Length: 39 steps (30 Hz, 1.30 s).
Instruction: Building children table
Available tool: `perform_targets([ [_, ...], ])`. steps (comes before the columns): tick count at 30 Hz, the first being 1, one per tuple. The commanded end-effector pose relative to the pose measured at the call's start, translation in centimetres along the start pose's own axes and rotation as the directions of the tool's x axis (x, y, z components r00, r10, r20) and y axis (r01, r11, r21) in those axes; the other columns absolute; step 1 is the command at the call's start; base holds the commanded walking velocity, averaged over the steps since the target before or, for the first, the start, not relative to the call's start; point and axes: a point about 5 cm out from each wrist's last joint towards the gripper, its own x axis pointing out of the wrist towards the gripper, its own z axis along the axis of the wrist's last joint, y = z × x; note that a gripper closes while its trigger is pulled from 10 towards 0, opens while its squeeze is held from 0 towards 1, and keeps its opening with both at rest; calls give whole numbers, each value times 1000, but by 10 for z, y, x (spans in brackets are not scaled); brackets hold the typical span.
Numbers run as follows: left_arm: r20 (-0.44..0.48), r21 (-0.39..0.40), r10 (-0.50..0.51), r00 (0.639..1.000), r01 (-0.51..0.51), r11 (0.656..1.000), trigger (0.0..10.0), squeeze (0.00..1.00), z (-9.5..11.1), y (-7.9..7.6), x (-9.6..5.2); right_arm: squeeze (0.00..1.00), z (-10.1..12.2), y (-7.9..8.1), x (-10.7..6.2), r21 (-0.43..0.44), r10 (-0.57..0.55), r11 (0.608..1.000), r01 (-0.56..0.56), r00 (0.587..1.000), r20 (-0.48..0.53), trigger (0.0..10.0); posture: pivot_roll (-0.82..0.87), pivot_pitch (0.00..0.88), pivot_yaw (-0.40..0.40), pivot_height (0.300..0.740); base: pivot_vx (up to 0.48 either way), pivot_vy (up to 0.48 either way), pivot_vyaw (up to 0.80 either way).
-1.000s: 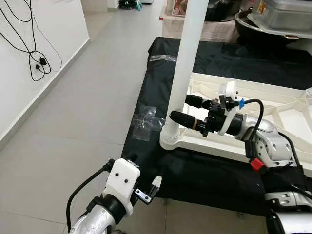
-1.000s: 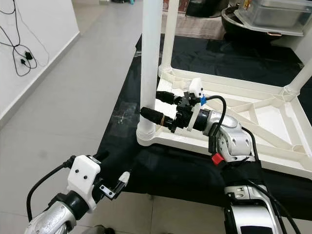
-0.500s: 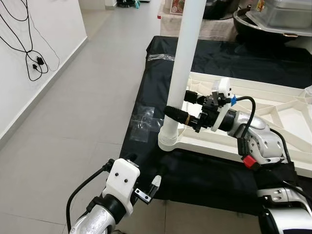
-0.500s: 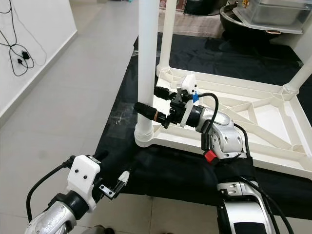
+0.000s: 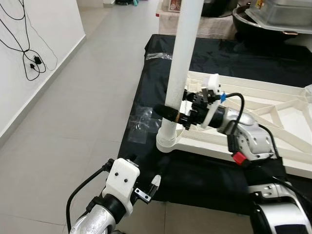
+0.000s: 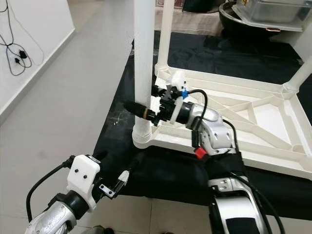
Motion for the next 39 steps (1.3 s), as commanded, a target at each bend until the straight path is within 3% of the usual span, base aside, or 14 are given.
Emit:
perform_targets([
  [1,-11,5,3,1000,-3,1000,10000,0,-2,-1,-1,0,0,2,4,-11,18,1000,-18,1000,-4,10000,131,140,-54,740,0,0,0],
  [39,-13,6,4,1000,-4,1000,10000,0,-3,-1,-1,0,-5,6,10,-8,93,996,-93,996,-10,10000,132,144,-56,740,0,0,0],
])
